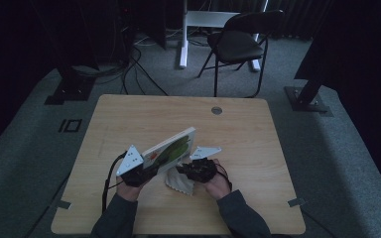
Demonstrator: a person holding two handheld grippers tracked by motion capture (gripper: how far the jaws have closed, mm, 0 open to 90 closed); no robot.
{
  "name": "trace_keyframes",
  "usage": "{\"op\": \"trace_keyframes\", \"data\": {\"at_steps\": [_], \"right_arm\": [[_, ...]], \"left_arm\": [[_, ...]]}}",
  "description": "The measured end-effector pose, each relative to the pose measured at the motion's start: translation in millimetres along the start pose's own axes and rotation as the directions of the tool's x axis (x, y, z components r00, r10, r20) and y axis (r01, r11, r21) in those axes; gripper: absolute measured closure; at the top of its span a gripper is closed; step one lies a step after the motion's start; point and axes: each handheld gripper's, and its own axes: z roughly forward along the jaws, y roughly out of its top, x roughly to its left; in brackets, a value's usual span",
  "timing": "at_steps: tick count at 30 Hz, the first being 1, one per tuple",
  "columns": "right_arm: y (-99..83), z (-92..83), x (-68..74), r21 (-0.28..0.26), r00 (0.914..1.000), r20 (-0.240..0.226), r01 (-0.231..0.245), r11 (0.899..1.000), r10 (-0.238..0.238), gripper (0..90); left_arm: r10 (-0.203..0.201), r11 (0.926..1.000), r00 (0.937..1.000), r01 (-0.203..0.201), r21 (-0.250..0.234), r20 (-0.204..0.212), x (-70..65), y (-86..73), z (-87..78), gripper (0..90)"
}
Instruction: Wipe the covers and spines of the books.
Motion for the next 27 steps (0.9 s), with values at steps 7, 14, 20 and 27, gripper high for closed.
{"op": "trace_keyframes", "data": {"at_steps": [7, 14, 20, 27], "right_arm": [[2.6, 0.1, 7.7, -0.005, 0.9998, -0.010, 0.019, 1.000, -0.019, 82.9], [5.1, 1.4, 14.8, -0.001, 0.9990, -0.022, 0.040, 0.999, -0.040, 83.0], [6.8, 3.8, 22.9, -0.001, 0.9978, -0.038, 0.055, 0.998, -0.055, 82.9], [8.9, 6.4, 32.8, -0.004, 0.9956, -0.057, 0.075, 0.997, -0.075, 82.9]], "left_arm": [[-0.001, 1.0000, 1.0000, 0.001, -0.009, 0.001, 0.5, 0.5, -1.2, 77.7], [0.001, 1.0000, 1.0000, -0.001, -0.008, -0.002, 0.3, 0.4, -1.0, 77.7], [0.000, 1.0000, 1.0000, 0.000, -0.008, -0.003, 0.4, 0.3, -1.0, 77.7], [0.000, 1.0000, 1.0000, 0.000, -0.008, -0.003, 0.3, 0.3, -0.8, 77.7]]}}
